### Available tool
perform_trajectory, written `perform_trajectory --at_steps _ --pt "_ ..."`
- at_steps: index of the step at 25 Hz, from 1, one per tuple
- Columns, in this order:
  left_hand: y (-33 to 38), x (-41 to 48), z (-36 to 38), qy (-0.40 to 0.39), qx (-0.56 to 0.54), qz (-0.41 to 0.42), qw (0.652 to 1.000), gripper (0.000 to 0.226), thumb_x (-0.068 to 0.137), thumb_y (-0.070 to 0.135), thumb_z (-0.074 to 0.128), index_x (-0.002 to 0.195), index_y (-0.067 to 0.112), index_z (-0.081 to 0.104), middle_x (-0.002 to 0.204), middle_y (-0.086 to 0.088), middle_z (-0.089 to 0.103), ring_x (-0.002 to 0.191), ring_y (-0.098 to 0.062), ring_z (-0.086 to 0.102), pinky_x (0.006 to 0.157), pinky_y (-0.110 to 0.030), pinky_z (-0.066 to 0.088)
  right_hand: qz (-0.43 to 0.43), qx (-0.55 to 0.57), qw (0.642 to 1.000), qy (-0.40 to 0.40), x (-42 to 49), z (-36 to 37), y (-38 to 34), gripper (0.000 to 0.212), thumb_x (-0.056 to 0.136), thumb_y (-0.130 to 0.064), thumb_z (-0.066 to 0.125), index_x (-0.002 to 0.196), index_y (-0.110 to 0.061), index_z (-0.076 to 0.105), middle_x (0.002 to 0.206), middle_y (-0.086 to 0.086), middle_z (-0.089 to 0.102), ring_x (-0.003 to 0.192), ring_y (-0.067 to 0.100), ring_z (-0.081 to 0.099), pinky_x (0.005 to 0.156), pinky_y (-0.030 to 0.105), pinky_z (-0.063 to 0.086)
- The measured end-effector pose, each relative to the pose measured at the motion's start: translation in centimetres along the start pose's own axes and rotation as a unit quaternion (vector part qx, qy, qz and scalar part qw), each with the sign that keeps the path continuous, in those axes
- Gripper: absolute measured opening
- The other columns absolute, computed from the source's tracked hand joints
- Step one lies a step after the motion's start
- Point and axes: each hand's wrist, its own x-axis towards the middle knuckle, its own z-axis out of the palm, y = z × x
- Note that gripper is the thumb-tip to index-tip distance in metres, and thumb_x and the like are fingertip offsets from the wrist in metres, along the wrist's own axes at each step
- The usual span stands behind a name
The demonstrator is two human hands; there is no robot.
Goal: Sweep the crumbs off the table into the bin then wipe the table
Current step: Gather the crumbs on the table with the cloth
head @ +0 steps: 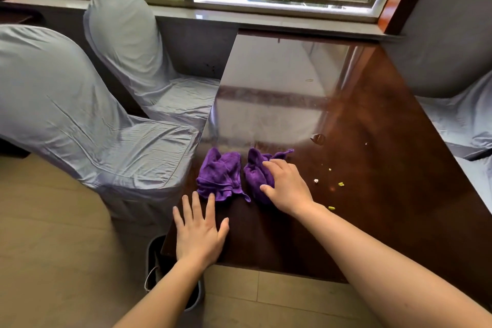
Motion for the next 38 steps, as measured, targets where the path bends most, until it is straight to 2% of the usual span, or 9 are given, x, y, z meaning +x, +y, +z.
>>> perform_trajectory --at_steps 5,10,14,17,21,24,27,33,38 --pt "-0.6 0.1 1.0 0.015 0.014 0.007 1.000 0.078 0.086 0.067 0.013 0.153 0.027 0.001 0.163 -0.016 -0.002 0.148 -0.034 -0.014 0.117 -0.057 -0.011 0.016 -0.086 0.994 -0.067 2.6 2.9 0.6 0.089 0.083 -0.055 0.066 0.154 -0.040 0.014 0.167 0.001 0.008 0.150 0.032 0.011 0.118 0.049 0.026" --pt "-0.6 0.4 1.7 0.023 0.028 0.000 0.999 0.080 0.084 0.068 0.012 0.153 0.027 0.006 0.163 -0.016 0.004 0.149 -0.035 -0.008 0.118 -0.058 -0.006 0.030 -0.107 0.993 -0.042 2.0 3.3 0.4 0.062 0.080 -0.040 0.066 0.138 -0.035 0.046 0.145 0.007 0.044 0.119 0.039 0.040 0.103 0.043 0.042" --pt "-0.8 0.3 1.9 0.024 0.039 -0.005 0.999 0.081 0.083 0.068 0.019 0.151 0.025 0.024 0.160 -0.018 0.020 0.148 -0.036 0.007 0.118 -0.059 0.004 0.025 0.062 0.998 -0.019 -3.2 2.6 -0.1 0.037 0.068 -0.025 0.067 0.104 -0.030 0.063 0.108 0.000 0.061 0.097 0.028 0.058 0.084 0.030 0.045" --pt "-0.7 0.4 2.0 0.042 0.006 0.001 0.999 0.082 0.080 0.066 0.027 0.148 0.021 0.034 0.154 -0.022 0.030 0.145 -0.040 0.019 0.116 -0.063 0.013 0.087 0.229 0.964 0.106 -7.3 -1.5 4.4 0.036 0.055 -0.032 0.065 0.091 -0.035 0.064 0.088 -0.015 0.069 0.081 0.005 0.063 0.074 0.025 0.051" --pt "0.0 -0.2 1.2 0.108 -0.041 0.060 0.991 0.076 0.078 0.055 0.037 0.142 0.016 0.039 0.140 -0.023 0.036 0.133 -0.041 0.033 0.107 -0.071 0.026 0.211 0.229 0.920 0.238 -7.1 -8.8 14.7 0.046 0.059 -0.025 0.068 0.104 -0.036 0.066 0.098 -0.014 0.071 0.090 0.019 0.067 0.082 0.040 0.056" --pt "1.5 0.2 0.2 0.102 -0.036 0.102 0.989 0.067 0.079 0.056 0.037 0.140 0.031 0.045 0.141 -0.019 0.035 0.134 -0.041 0.033 0.102 -0.068 0.036 0.276 0.095 0.944 0.154 -4.7 -8.8 20.1 0.059 0.071 -0.017 0.070 0.129 -0.028 0.061 0.128 0.007 0.066 0.111 0.035 0.061 0.096 0.041 0.049" --pt "2.2 2.2 0.0 0.043 0.021 0.084 0.995 0.069 0.078 0.068 0.023 0.141 0.044 0.041 0.154 -0.015 0.026 0.144 -0.040 0.019 0.110 -0.064 0.025 0.226 0.007 0.970 0.090 -3.7 -5.6 20.0 0.063 0.073 -0.020 0.070 0.135 -0.028 0.058 0.135 0.007 0.063 0.112 0.039 0.056 0.096 0.040 0.047" --pt "2.2 5.9 0.3 0.026 0.028 0.073 0.997 0.079 0.075 0.076 0.012 0.145 0.045 0.031 0.158 -0.011 0.011 0.147 -0.036 0.004 0.120 -0.054 0.009 0.106 0.077 0.989 0.074 -5.4 -1.9 13.8 0.063 0.065 -0.024 0.069 0.128 -0.031 0.064 0.125 -0.003 0.068 0.102 0.027 0.059 0.092 0.029 0.044" --pt "1.8 6.8 0.5 0.015 -0.009 0.096 0.995 0.075 0.078 0.073 0.012 0.146 0.045 0.029 0.160 -0.007 0.003 0.149 -0.030 -0.006 0.121 -0.052 0.000 0.110 0.280 0.949 0.089 -6.1 -2.5 12.5 0.053 0.064 -0.018 0.070 0.114 -0.035 0.070 0.112 -0.010 0.072 0.097 0.008 0.066 0.087 0.020 0.050"
